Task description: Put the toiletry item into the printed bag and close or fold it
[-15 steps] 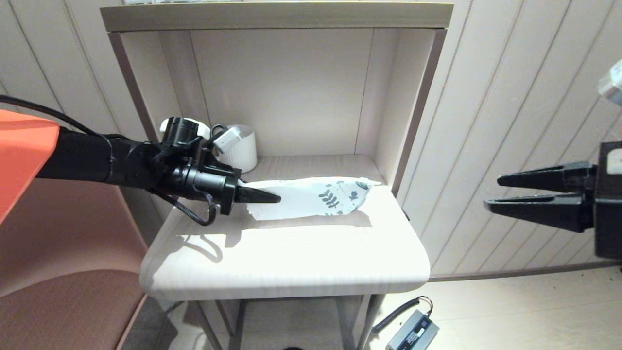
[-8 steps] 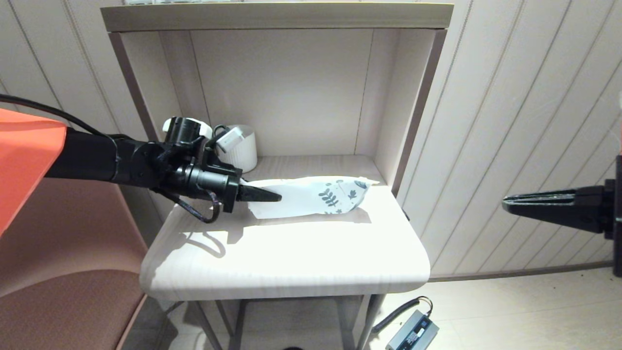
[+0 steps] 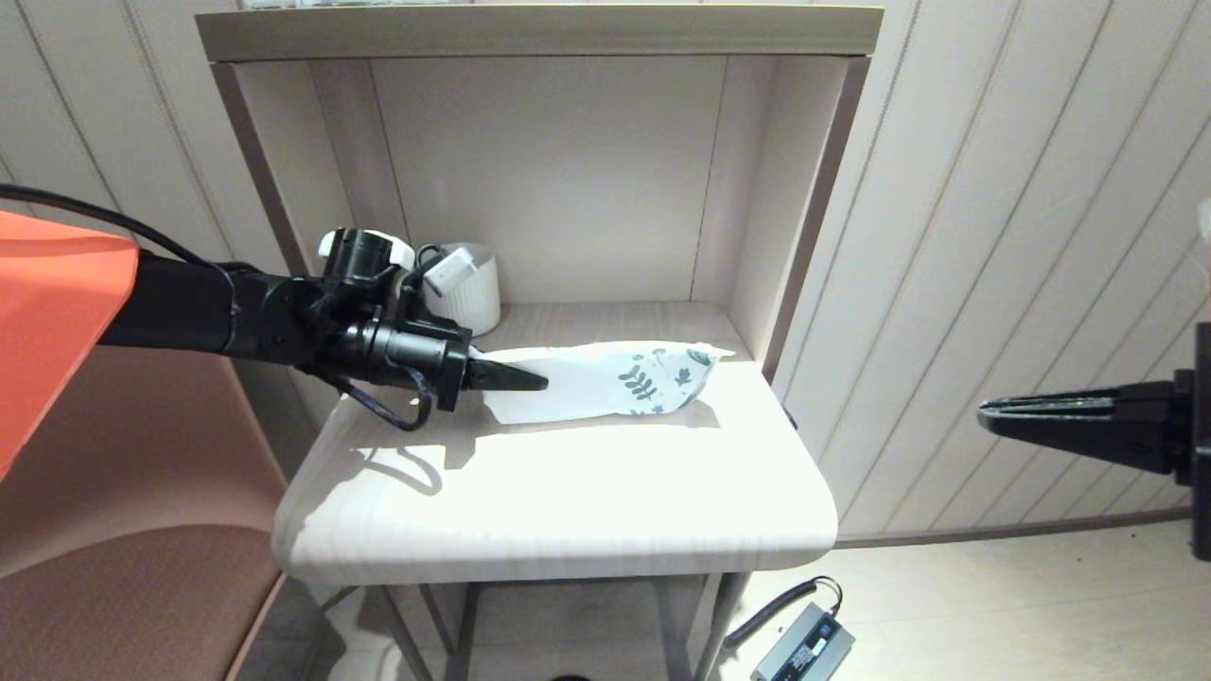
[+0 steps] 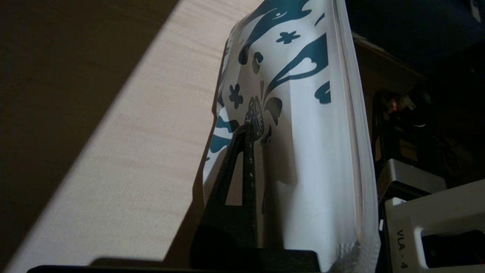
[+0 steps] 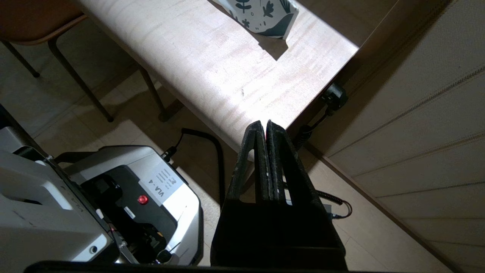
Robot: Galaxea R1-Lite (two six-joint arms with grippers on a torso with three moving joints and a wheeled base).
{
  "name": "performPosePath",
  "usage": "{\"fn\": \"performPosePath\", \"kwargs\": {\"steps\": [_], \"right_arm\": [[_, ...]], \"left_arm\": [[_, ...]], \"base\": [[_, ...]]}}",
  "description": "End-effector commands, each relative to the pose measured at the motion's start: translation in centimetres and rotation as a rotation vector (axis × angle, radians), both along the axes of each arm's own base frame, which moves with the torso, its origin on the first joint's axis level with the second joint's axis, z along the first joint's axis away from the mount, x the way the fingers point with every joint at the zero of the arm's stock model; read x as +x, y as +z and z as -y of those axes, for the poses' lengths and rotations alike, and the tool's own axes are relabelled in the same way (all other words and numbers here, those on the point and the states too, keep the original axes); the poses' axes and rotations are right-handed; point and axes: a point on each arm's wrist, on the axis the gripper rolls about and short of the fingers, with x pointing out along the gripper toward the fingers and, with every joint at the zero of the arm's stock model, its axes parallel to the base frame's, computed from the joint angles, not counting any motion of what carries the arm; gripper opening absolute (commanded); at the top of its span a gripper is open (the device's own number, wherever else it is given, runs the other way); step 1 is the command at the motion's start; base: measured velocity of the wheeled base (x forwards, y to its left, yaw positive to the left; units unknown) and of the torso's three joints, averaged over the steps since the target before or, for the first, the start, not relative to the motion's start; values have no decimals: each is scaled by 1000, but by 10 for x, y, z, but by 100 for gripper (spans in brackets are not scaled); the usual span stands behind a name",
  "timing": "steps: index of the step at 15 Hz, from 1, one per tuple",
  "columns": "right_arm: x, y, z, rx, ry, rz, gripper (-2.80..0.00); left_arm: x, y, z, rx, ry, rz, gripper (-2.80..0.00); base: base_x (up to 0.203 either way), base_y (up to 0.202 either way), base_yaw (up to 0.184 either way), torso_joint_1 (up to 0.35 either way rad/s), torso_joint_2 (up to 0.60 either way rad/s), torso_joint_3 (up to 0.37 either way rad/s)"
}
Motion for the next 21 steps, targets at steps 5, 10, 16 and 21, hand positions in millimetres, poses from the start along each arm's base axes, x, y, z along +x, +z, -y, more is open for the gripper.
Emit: {"fn": "performPosePath", "kwargs": {"steps": [5,10,16,21], "right_arm": [[-1,-1,0,-1,5,-4,-280],[-8,-2,3,2,8,3,-280],[-15,-3,5,9,11,14,-280],[-23,-1,8,47,-13,8,-280]], "left_arm": [[-1,13,-1,2,35,0,0],[-11,38,-30,-21,86,69,0],[-34,68,-65,-46,146,135,-280],[-104,90,-79,-43,172,169,-280]], "base": [[0,0,0,0,0,0],[0,0,0,0,0,0],[0,0,0,0,0,0],[0,0,0,0,0,0]]}}
